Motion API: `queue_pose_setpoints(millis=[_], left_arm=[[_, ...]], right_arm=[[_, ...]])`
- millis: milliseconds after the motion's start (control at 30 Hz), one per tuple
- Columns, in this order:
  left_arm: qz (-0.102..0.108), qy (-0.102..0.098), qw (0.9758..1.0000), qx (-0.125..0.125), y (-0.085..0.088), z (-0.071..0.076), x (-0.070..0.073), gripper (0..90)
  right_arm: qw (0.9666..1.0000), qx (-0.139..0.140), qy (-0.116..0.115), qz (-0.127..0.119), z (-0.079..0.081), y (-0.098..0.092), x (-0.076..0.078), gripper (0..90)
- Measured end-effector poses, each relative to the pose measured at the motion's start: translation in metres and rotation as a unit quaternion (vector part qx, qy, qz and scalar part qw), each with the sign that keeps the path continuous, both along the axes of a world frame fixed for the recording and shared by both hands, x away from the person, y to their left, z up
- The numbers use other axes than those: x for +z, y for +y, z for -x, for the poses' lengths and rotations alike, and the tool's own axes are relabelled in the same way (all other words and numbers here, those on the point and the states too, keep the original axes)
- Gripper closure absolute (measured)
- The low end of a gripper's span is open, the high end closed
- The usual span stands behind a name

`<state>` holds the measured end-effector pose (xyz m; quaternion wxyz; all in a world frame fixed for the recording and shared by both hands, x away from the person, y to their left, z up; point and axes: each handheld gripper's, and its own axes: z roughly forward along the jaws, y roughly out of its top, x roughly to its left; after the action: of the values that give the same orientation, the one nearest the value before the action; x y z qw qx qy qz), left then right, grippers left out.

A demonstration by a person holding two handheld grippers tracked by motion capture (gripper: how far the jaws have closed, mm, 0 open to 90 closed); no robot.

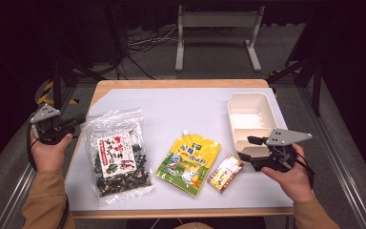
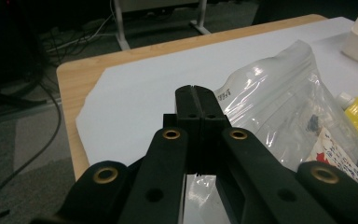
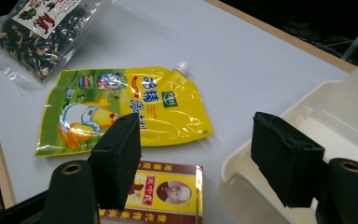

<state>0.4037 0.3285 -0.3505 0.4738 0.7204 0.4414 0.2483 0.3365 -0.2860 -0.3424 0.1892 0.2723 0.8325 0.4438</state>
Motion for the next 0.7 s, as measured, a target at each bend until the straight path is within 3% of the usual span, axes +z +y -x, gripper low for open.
queue_pose_setpoints(millis=[200, 233, 300, 333, 700], left_arm=[[0.006, -0.019, 0.9998, -0.007, -0.001, 0.01, 0.008, 90.0], [0.012, -0.022, 0.9996, -0.011, 0.0, 0.012, 0.01, 90.0], [0.021, -0.029, 0.9992, -0.016, 0.001, 0.017, 0.014, 90.0], [0.024, -0.037, 0.9988, -0.021, 0.0, 0.021, 0.018, 90.0], [0.034, -0.072, 0.9958, -0.046, -0.004, 0.043, 0.036, 90.0]], right_arm=[[0.9997, 0.021, 0.012, -0.004, -0.005, 0.019, 0.0, 37.6], [0.9992, 0.033, 0.022, -0.005, -0.009, 0.03, -0.003, 40.3], [0.999, 0.038, 0.025, -0.004, -0.01, 0.034, -0.004, 41.3], [0.9983, 0.05, 0.028, 0.001, -0.014, 0.047, -0.006, 43.0], [0.9929, 0.113, 0.036, 0.013, -0.025, 0.106, 0.004, 49.4]])
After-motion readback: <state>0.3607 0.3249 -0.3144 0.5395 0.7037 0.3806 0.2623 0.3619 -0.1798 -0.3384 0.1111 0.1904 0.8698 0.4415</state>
